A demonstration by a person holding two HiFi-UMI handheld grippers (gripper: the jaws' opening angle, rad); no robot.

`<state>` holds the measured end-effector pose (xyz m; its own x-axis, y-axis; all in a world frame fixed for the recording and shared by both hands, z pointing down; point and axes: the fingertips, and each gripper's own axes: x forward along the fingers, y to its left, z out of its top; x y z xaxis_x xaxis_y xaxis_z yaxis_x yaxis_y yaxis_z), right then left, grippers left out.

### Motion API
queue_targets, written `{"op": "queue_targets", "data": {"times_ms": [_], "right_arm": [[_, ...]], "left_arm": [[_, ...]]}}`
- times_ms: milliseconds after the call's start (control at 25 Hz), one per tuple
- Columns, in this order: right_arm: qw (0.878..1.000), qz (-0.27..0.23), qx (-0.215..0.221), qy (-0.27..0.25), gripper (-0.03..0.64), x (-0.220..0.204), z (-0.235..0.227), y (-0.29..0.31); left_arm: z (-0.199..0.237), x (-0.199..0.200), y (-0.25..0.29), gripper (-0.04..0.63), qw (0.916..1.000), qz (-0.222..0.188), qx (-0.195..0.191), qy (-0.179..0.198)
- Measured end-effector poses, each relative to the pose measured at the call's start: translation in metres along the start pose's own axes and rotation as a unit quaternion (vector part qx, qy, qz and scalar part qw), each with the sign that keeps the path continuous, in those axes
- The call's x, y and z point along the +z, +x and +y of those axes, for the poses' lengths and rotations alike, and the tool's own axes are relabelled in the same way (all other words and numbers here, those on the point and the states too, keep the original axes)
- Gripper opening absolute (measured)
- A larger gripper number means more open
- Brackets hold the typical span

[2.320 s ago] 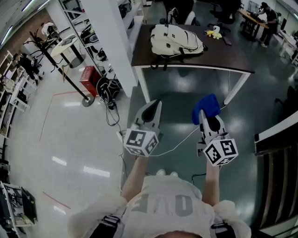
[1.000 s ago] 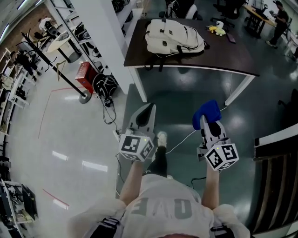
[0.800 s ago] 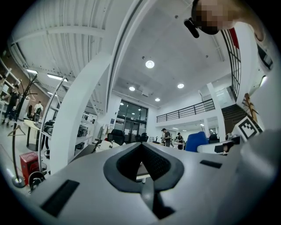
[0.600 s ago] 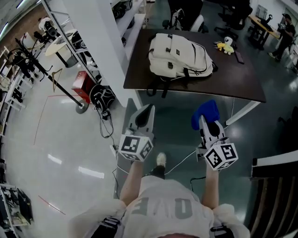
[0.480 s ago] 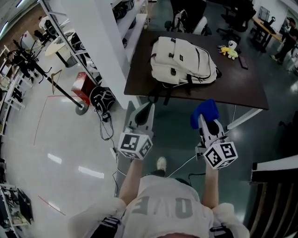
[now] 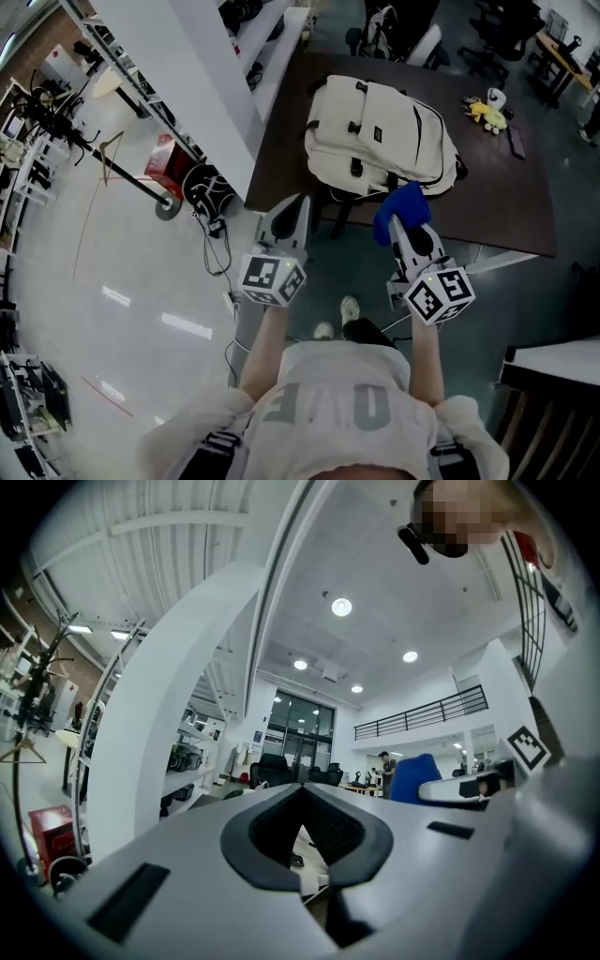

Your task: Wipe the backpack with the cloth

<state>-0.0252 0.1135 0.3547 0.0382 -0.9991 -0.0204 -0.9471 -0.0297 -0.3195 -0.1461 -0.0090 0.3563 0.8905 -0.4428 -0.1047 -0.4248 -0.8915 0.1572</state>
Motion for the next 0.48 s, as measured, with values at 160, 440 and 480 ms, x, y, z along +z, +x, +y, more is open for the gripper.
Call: {"op": "queue_targets", "data": {"times_ms": [160,440,480], "right_arm": [[0.999,0.034,0.041,0.01,0.041,-0.015,-0.015,0.042],[0.992,0.096,0.086,0.013,0.041,-0.073,-0.016,0.126],[0.991,0.104,0.089,0.01,0.041,-0.081,-0.015,0.139]], "left_arm": [[0.015,-0.01,0.029,0.005,0.9998,0.002,0.02,0.008],[0.053,-0.05,0.061,0.003,0.9996,0.021,0.018,0.0],[0.059,-0.054,0.063,0.003,0.9995,0.026,0.019,-0.005]]}}
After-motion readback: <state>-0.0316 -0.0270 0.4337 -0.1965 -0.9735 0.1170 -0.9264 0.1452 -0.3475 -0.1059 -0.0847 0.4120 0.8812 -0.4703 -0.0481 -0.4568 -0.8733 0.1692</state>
